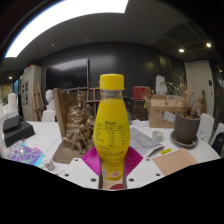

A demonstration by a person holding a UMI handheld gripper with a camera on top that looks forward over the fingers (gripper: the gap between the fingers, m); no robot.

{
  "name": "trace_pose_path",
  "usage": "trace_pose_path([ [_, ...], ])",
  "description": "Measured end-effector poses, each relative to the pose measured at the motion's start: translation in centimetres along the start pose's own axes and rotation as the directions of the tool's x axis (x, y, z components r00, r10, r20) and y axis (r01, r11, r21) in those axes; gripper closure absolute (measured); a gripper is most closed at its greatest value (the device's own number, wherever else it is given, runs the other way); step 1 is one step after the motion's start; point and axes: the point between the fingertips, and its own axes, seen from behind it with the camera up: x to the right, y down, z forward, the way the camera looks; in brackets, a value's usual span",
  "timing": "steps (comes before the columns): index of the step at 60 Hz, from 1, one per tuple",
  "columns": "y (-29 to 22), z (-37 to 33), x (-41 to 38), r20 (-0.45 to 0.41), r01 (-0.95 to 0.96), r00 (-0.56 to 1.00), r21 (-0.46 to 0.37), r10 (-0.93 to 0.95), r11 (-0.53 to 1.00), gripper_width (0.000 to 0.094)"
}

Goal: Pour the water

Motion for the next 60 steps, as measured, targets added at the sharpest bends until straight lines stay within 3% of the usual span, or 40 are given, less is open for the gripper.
trace_pose_path([
  [14,11.2,3.3,2.5,-0.045,0.071,0.996,-0.153,-0.078,0.986,0.0675],
  [22,14.6,3.7,3.3,-0.061,0.030,0.997,-0.177,-0.041,0.984,0.0667],
  [24,14.2,3.5,3.3,-0.065,0.017,0.998,-0.150,-0.027,0.989,0.0647],
  [34,14.6,3.4,3.6,-0.078,-0.011,0.997,-0.151,-0.001,0.988,0.0448],
  [36,15.1,3.2,3.8,-0.089,-0.025,0.996,-0.177,0.009,0.984,0.0349],
  [40,15.9,2.8,3.5,-0.091,-0.066,0.995,-0.228,0.046,0.971,0.0062],
  [60,12.1,-10.3,0.8,-0.166,-0.082,0.986,-0.324,0.029,0.942,0.0078],
])
